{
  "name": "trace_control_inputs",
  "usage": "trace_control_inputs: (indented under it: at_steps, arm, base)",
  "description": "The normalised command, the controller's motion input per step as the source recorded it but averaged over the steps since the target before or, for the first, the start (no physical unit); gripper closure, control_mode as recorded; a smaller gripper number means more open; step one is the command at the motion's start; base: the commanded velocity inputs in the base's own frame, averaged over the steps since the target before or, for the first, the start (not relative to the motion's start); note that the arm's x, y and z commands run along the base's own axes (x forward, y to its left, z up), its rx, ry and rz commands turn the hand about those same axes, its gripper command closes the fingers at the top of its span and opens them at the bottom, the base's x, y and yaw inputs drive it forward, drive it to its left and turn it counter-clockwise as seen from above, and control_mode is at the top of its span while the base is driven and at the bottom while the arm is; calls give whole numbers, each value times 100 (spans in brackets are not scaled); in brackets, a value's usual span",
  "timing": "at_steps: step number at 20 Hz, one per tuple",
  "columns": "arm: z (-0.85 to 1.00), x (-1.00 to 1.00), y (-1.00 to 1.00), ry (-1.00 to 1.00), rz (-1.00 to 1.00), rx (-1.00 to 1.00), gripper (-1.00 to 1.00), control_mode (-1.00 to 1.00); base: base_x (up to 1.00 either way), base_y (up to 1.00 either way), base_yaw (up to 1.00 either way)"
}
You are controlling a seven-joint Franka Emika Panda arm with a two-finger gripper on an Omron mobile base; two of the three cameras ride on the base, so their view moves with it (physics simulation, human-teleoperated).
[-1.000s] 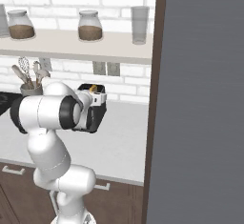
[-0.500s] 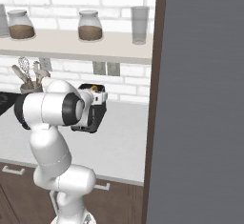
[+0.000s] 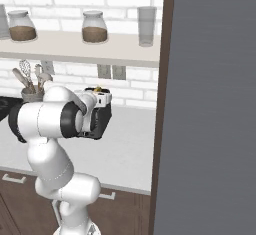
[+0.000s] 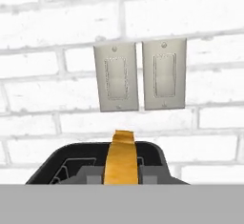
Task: Start the toaster. Once the lever pops up, take the bread to the plate on the dining counter.
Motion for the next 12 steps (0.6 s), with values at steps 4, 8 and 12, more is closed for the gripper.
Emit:
trace_control_inputs:
  at_steps: [4,8,12]
  arm:
    - [38,-39,1,-31,0,14,100,-100]
    - [27,-32,0,-38,0,18,100,-100]
    - [31,-46,0,-45,0,19,100,-100]
  base:
    - [0,0,0]
    - [0,0,0]
    - [0,0,0]
